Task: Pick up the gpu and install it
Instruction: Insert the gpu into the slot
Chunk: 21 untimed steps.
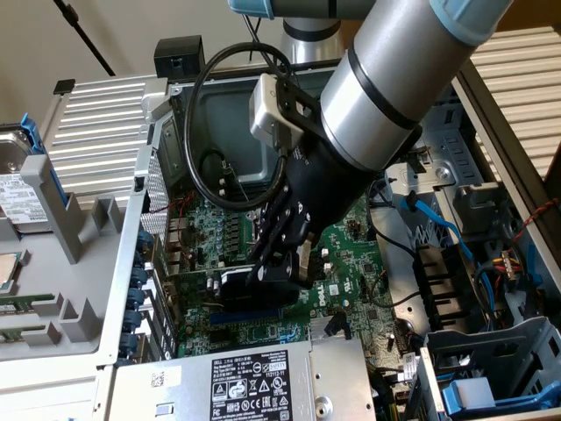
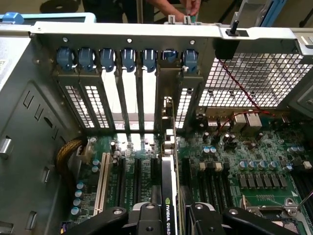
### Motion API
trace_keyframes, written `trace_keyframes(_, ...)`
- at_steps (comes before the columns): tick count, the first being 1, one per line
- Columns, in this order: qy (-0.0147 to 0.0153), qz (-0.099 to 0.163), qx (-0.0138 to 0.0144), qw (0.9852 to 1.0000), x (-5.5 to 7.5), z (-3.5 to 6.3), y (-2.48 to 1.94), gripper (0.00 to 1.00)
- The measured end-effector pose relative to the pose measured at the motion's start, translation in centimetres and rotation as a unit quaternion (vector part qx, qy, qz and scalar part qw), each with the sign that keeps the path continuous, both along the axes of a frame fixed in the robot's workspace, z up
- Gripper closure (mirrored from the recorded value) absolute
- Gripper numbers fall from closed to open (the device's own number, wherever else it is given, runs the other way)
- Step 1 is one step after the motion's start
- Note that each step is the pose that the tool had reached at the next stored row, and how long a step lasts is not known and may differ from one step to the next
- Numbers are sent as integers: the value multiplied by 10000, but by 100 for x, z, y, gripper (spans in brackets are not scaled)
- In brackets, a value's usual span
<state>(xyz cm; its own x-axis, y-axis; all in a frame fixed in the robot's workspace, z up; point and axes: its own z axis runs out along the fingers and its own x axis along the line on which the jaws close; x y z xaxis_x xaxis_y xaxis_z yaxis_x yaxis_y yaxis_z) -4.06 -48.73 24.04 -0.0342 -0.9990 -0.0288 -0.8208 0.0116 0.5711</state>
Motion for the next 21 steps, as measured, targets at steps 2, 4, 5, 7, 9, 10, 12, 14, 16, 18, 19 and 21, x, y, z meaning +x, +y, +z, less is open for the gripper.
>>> trace_keyframes(2,0,0,0,10000,0,-6,0,74)
trace_keyframes(4,0,0,0,10000,-2,-10,1,74)
trace_keyframes(5,0,0,0,10000,-5,-16,1,74)
trace_keyframes(7,0,0,0,10000,-8,-18,1,74)
trace_keyframes(9,0,0,1,10000,-10,-23,2,74)
trace_keyframes(10,0,0,0,10000,-12,-24,2,74)
trace_keyframes(12,0,0,0,10000,-12,-27,2,74)
trace_keyframes(14,0,0,0,10000,-14,-28,3,74)
trace_keyframes(16,0,0,2,10000,-15,-30,4,74)
trace_keyframes(18,0,0,2,10000,-15,-30,3,74)
trace_keyframes(19,0,0,3,10000,-16,-30,4,74)
trace_keyframes(21,0,0,3,10000,-16,-30,4,74)
